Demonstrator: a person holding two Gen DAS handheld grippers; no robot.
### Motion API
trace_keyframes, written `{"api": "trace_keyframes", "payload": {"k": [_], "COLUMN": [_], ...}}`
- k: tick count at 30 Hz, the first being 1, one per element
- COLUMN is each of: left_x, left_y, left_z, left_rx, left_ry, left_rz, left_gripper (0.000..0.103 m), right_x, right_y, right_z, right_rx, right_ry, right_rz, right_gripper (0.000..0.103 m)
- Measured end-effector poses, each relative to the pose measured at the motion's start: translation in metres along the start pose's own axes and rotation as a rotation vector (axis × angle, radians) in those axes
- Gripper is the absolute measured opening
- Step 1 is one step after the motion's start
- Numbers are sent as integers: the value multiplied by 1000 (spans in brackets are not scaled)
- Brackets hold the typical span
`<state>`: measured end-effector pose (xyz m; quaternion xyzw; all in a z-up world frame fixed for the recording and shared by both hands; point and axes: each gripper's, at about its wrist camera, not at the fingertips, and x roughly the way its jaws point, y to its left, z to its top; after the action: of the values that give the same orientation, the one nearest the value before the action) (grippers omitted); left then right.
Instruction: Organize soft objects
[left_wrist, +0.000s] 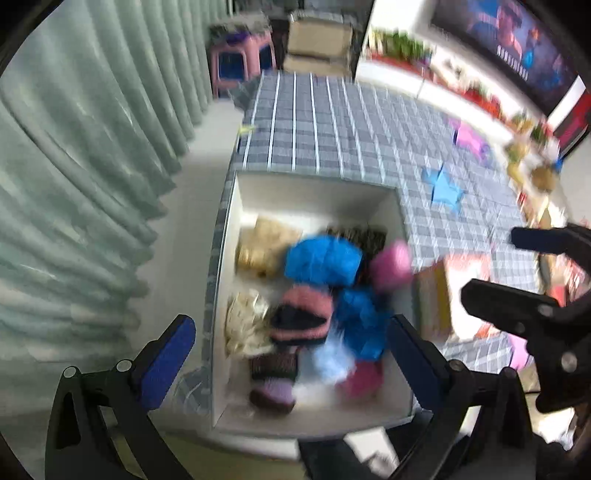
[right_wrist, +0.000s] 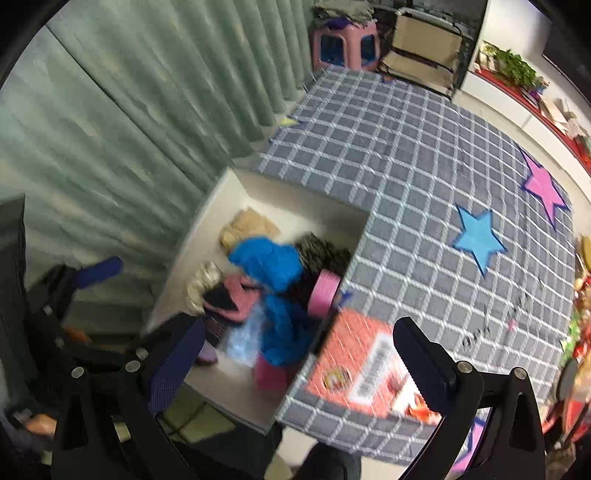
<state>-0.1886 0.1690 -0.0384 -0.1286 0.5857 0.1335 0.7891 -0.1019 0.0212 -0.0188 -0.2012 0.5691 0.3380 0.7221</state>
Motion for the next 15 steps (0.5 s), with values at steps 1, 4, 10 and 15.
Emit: {"api": "trace_keyframes", "payload": {"k": [1,4,10,15], "left_x": [1,6,6,2], "left_y": [-3,-11,-24,-27], "left_z": [-1,-8,-16,-20], "left_rx": [16,68,132,151], "left_ry": [13,54,99,105], "left_rz": [27,80,140,154], "left_gripper": [103,103,103,103], "right_x": [2,6,8,7], "right_y": [0,1,1,5], "right_z": [-4,-15,-26,-30], "right_rx": [5,8,12,-1], "right_ry": [7,20,34,25], "right_rz": [-23,-60,-46,-42], "right_gripper": [103,103,103,103]}}
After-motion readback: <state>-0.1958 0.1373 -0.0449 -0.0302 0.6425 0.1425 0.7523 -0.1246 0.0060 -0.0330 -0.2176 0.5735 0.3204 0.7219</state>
